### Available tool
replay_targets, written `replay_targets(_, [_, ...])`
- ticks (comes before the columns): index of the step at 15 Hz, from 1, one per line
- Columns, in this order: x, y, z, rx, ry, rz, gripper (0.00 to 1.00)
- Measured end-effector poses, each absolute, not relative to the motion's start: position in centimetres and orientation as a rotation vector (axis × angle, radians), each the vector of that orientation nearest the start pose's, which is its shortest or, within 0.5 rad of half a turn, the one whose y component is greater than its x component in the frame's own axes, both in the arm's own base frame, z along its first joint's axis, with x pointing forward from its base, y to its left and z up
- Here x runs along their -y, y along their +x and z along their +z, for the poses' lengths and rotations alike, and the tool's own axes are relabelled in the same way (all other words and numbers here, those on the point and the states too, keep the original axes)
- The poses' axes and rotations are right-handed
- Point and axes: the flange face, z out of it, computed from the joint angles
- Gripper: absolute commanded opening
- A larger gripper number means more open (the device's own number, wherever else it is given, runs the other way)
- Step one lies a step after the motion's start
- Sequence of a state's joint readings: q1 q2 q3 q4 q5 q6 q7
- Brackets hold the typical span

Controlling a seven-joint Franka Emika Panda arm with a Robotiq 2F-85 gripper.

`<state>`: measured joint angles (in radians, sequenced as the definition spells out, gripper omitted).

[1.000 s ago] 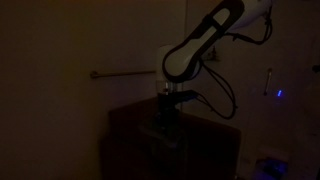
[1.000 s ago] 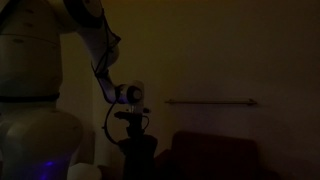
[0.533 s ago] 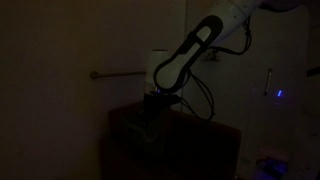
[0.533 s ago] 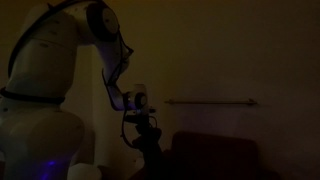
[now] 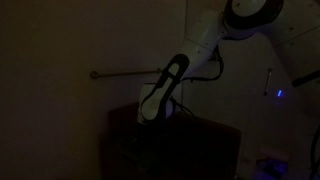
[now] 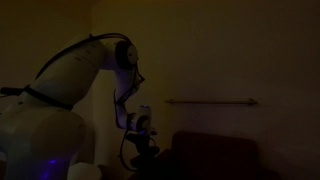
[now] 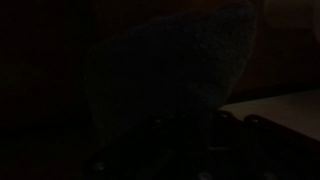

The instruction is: Use the towel to clean the left armrest of the chair

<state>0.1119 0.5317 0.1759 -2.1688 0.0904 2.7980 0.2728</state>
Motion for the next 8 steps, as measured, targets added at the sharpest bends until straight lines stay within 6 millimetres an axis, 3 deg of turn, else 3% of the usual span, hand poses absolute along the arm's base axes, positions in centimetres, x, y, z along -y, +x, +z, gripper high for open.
replay_targets(2, [-15.0,54.6,12.9,-0.214,-2.958,-0.021,0.06])
replay_targets(4, [-14.9,55.0,12.0,-0.241,-2.909,0.005,0.06])
replay_targets(5, [-15.0,55.2,12.0,-0.241,-2.891,0.008,0.39])
replay_targets(8, [-15.4,55.6,11.9,-0.219,-2.852,0.011,0.54])
